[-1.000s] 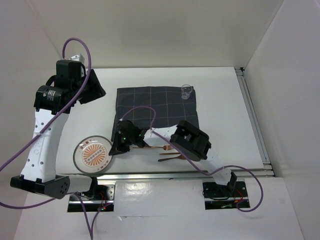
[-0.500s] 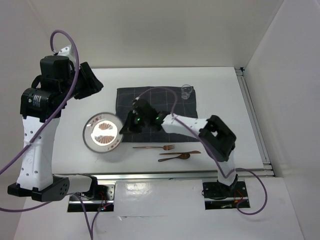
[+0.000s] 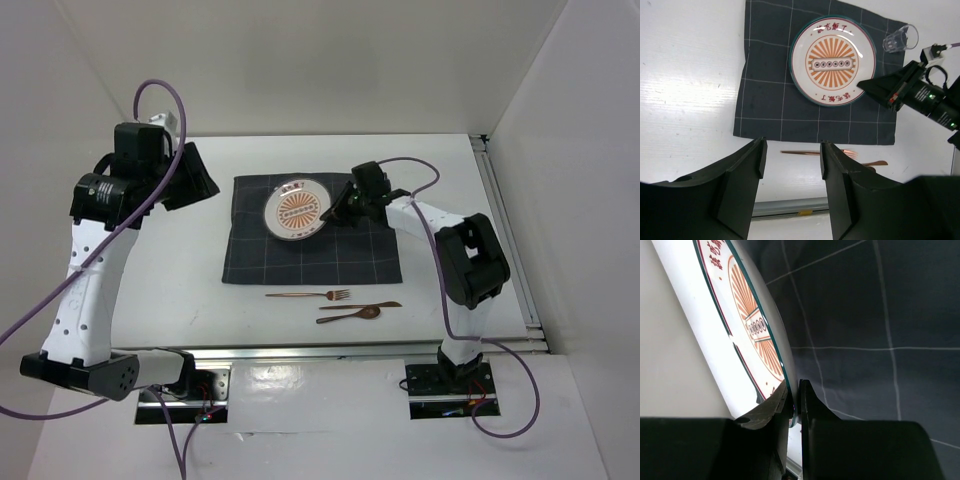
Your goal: Set the dinner table for one person
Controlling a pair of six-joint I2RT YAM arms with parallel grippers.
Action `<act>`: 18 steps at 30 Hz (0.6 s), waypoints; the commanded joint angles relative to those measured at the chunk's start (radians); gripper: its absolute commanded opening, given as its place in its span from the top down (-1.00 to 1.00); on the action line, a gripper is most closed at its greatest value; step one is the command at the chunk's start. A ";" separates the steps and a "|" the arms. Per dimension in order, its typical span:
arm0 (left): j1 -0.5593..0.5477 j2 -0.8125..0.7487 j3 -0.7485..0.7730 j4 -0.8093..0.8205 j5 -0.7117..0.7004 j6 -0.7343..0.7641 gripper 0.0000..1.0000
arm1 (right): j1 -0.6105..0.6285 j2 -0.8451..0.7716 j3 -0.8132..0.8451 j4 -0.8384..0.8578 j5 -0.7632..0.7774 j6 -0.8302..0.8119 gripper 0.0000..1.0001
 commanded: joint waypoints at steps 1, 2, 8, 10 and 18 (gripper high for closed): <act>0.004 -0.010 -0.022 0.051 0.024 0.027 -0.27 | -0.029 -0.006 0.012 0.035 -0.072 -0.008 1.00; 0.004 -0.010 -0.035 0.051 0.024 0.027 -0.27 | -0.041 -0.006 0.012 0.023 -0.072 -0.018 1.00; 0.004 -0.001 -0.046 0.051 0.034 0.036 -0.24 | -0.101 -0.006 -0.063 0.035 -0.090 -0.028 1.00; 0.004 -0.001 -0.055 0.060 0.035 0.036 -0.24 | -0.110 -0.006 -0.063 0.035 -0.118 -0.038 1.00; 0.004 0.045 -0.109 0.059 0.104 0.087 -0.27 | -0.099 0.038 -0.072 0.000 -0.093 -0.070 0.05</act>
